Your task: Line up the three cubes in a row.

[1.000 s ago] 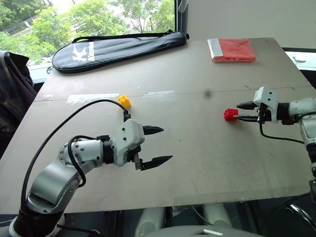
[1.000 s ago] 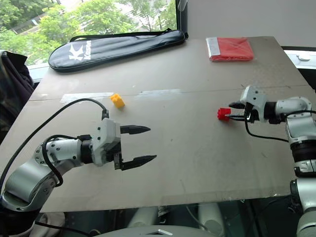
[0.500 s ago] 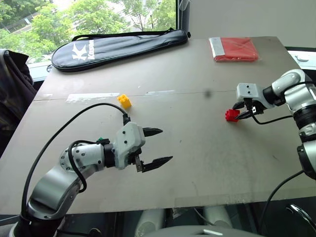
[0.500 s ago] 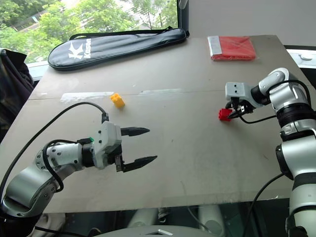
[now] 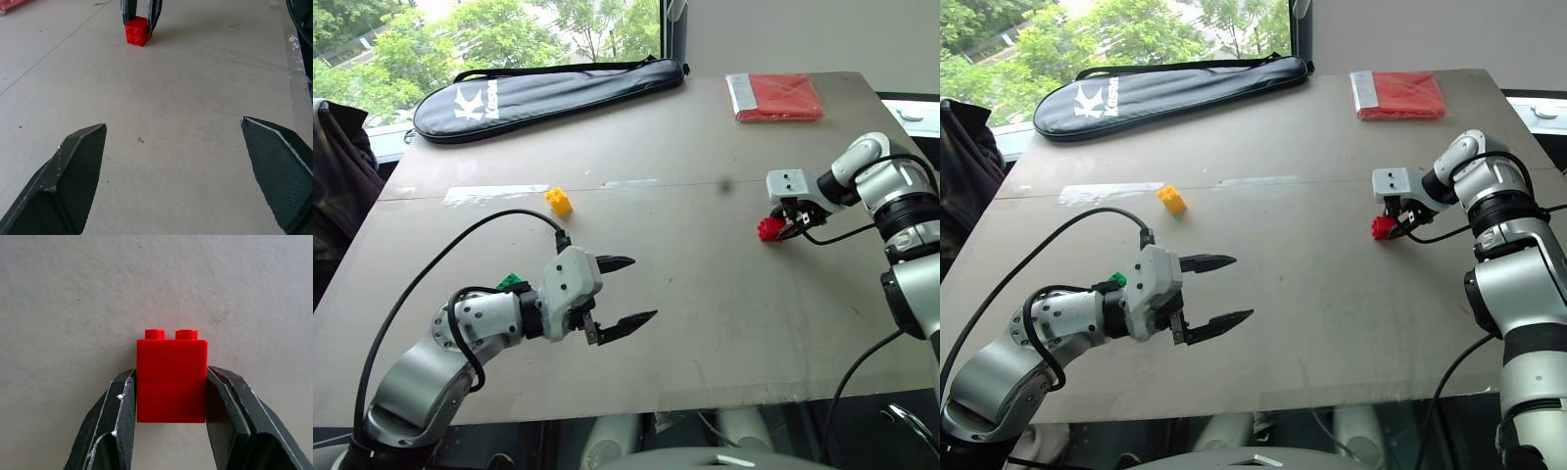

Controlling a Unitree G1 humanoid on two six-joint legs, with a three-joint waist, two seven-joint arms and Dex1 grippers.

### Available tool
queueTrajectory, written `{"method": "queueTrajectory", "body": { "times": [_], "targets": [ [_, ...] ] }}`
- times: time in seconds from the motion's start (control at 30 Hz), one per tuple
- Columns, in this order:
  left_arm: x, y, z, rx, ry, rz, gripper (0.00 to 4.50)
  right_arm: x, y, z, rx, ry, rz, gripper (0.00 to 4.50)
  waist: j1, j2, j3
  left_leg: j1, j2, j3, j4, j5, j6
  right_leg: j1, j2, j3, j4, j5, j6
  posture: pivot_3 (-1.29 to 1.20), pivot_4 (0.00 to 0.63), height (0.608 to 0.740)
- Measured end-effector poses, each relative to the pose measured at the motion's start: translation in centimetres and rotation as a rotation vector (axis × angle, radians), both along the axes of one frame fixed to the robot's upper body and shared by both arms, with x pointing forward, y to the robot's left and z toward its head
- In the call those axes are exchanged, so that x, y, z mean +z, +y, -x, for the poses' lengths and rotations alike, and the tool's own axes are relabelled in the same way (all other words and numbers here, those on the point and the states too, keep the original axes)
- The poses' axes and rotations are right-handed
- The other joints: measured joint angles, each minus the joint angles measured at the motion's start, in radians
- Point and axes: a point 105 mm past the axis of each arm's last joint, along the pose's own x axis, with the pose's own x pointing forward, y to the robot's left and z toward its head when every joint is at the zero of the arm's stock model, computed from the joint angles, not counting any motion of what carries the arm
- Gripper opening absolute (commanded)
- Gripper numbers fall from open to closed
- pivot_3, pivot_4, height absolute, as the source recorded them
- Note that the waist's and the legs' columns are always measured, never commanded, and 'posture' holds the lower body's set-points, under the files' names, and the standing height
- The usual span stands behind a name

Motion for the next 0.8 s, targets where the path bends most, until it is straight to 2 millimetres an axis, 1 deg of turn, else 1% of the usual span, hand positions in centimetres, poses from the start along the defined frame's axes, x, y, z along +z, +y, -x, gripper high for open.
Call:
{"method": "queueTrajectory", "body": {
  "times": [0.1, 0.2, 0.27, 0.4, 0.47, 0.53, 0.57, 0.63, 0.7, 0.8],
  "targets": [
    [0.0, 0.0, 0.0, 0.001, -0.001, -0.002, 4.50, 0.0, 0.1, -0.1, 0.005, -0.005, 0.002, 1.33, 0.001, 0.000, 0.000, 0.000, 0.000, 0.000, 0.000, 0.000, 0.000, 0.000, 0.000, 0.000, 0.000, 0.000, 0.000, 0.00, 0.150, 0.712],
    [0.0, 0.0, 0.0, 0.002, -0.002, -0.003, 4.50, 0.1, 0.2, -0.1, 0.001, -0.009, -0.026, 1.30, 0.001, 0.000, 0.000, 0.000, 0.000, 0.000, 0.000, 0.000, 0.000, 0.000, 0.000, 0.000, 0.000, 0.000, 0.000, 0.00, 0.150, 0.712],
    [0.0, 0.0, 0.0, 0.002, -0.001, -0.001, 4.50, 0.5, 0.5, -0.1, -0.009, -0.014, -0.104, 1.30, 0.001, 0.000, 0.000, 0.000, 0.000, 0.000, 0.000, 0.000, 0.000, 0.000, 0.000, 0.000, 0.000, 0.000, 0.000, 0.00, 0.150, 0.712],
    [-0.4, 0.1, 0.2, 0.006, 0.014, 0.001, 4.50, 1.0, 1.1, 0.5, -0.040, 0.000, -0.379, 1.30, 0.001, 0.000, 0.000, 0.000, 0.000, -0.001, 0.000, 0.000, 0.000, 0.000, 0.000, 0.000, 0.000, 0.000, 0.000, 0.00, 0.150, 0.712],
    [-0.5, 0.2, 0.2, 0.011, 0.018, 0.005, 4.50, 0.8, 1.5, 1.3, -0.057, 0.024, -0.557, 1.30, 0.004, 0.000, 0.000, 0.000, 0.000, -0.001, 0.000, 0.000, 0.000, 0.000, -0.001, 0.000, 0.000, 0.000, 0.000, 0.00, 0.150, 0.712],
    [-0.4, 0.3, 0.1, 0.016, 0.018, 0.013, 4.50, 0.9, 2.4, 2.8, -0.051, 0.056, -0.798, 1.30, 0.005, 0.000, 0.000, -0.001, 0.000, -0.002, 0.000, 0.000, 0.000, 0.000, -0.001, -0.001, 0.001, 0.000, 0.000, 0.00, 0.150, 0.712],
    [-0.4, 0.3, 0.1, 0.018, 0.018, 0.015, 4.50, 1.0, 2.7, 3.1, -0.043, 0.064, -0.849, 1.30, 0.005, 0.000, 0.000, -0.001, 0.000, -0.002, 0.000, 0.000, 0.000, 0.000, -0.001, -0.001, 0.001, 0.000, 0.000, 0.00, 0.150, 0.712],
    [-0.3, 0.5, -0.1, 0.020, 0.018, 0.021, 4.50, 1.2, 3.8, 5.0, -0.015, 0.094, -1.051, 1.30, 0.005, 0.000, 0.000, 0.000, 0.000, -0.003, 0.001, 0.000, 0.000, 0.000, -0.001, -0.001, 0.004, 0.000, 0.000, 0.00, 0.150, 0.712],
    [-0.2, 0.9, -0.4, 0.028, 0.020, 0.021, 4.50, 0.3, 4.7, 6.8, -0.001, 0.124, -1.184, 1.30, 0.005, 0.000, 0.000, 0.000, 0.000, -0.002, 0.001, 0.000, 0.000, -0.001, -0.001, 0.000, 0.006, 0.000, 0.000, 0.00, 0.150, 0.712],
    [-0.2, 1.2, -0.6, 0.024, 0.027, 0.015, 4.50, -0.5, 5.8, 8.6, 0.008, 0.139, -1.354, 1.30, 0.003, 0.000, 0.000, 0.002, 0.000, -0.001, 0.001, 0.000, 0.000, -0.001, -0.001, 0.001, 0.010, 0.000, 0.000, 0.00, 0.150, 0.712]
  ]
}}
